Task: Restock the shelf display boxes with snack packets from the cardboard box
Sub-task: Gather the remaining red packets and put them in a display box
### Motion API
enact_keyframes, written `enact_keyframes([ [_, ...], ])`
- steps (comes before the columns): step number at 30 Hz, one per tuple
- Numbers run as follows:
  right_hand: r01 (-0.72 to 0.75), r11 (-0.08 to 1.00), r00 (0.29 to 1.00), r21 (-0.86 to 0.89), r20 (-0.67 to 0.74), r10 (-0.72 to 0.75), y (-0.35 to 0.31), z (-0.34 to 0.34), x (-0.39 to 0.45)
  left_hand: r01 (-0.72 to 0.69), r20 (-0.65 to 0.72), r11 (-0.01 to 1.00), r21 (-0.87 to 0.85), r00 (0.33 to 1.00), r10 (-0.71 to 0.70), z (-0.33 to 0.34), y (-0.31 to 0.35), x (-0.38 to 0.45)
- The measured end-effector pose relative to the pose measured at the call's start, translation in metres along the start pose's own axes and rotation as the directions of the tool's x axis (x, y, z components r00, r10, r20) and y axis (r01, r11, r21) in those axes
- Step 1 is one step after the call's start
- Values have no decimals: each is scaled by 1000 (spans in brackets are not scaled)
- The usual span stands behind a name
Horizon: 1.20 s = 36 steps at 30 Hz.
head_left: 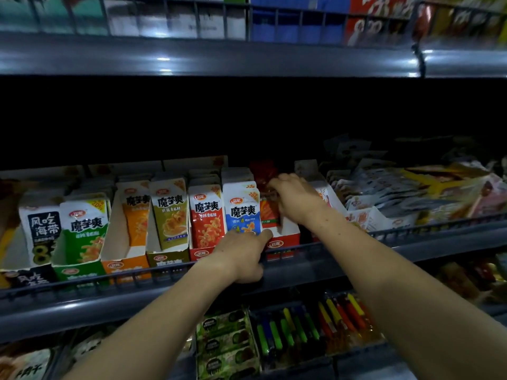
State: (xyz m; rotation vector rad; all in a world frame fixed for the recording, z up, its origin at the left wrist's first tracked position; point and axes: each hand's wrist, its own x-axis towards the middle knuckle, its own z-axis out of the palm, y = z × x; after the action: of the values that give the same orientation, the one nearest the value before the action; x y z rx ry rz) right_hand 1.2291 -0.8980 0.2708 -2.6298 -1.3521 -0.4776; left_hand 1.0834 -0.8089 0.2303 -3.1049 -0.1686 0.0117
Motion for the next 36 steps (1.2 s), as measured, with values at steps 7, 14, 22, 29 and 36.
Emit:
enact_keyframes([
  [7,24,969,996,244,-91,-2,-37,-13,-84,-122,-487,947,-298,873,-41,-1,-12,-58],
  [14,-29,901,986,433,162,-46,-125,72,-204,-42,-305,871,-490,944,-126,117,-20,-189],
  [22,-246,839,842,486,535,-63,-199,175,-296,376,489,825,-421,860,-143,280,-56,-273],
  [29,-427,790,679,440,733,-42,-222,229,-354,555,712,739,-382,686,-147,388,-52,-311],
  [36,-514,788,594,338,804,42,-216,245,-376,618,663,764,-188,654,-365,448,-18,-314],
])
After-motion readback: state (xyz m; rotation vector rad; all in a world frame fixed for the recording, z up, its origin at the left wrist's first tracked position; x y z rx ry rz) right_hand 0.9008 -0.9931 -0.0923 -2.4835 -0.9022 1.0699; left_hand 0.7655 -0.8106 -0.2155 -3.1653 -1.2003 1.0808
